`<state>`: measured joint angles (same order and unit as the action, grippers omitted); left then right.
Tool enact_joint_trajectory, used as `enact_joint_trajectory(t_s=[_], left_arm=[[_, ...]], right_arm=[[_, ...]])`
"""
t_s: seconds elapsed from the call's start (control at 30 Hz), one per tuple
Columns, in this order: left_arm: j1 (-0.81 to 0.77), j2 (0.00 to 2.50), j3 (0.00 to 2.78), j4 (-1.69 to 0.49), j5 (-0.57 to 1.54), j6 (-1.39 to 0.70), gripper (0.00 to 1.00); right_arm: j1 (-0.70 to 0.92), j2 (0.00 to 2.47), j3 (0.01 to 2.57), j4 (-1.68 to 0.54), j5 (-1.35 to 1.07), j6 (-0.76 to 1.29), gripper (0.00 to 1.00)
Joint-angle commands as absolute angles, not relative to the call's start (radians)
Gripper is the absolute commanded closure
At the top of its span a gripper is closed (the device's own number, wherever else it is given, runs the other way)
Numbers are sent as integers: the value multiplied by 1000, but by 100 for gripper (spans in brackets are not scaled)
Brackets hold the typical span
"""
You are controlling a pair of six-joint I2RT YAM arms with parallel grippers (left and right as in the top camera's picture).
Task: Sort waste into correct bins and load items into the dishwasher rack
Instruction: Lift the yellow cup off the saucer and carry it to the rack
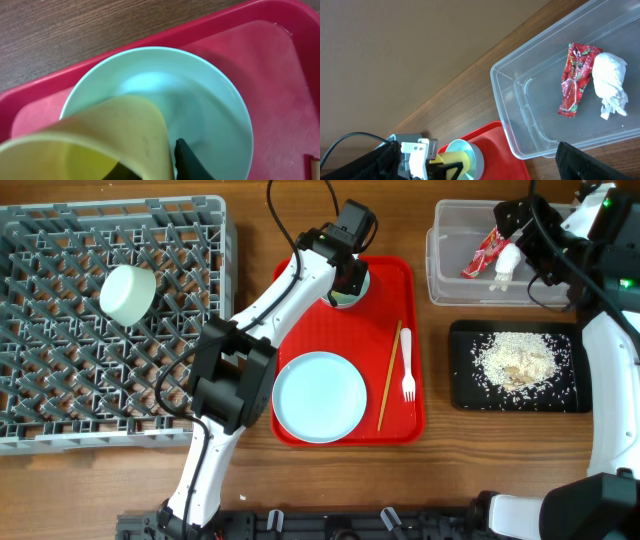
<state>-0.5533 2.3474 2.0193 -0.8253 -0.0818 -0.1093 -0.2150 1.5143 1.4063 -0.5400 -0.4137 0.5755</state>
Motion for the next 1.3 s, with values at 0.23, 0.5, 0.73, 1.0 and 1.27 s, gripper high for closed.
enact_joint_trajectory(t_s=[0.23,0.5,0.73,1.0,1.27], left_arm=[[-551,2377,2008,-797,-33,-114,96],[-551,2365,2009,-754,36,-196,96],[-494,2346,2009,-748,131,-352,96],[-413,2250,2009,-747,265,-464,96],[-302,2222,2009,-658,670,-593,96]], right_arm=[[-217,1498,1407,-540,-402,579,0],[-217,1498,1407,-540,-402,580,0],[-217,1498,1407,-540,-402,580,0],[-217,1498,1407,-540,-402,580,0],[-217,1498,1407,-540,-402,579,0]])
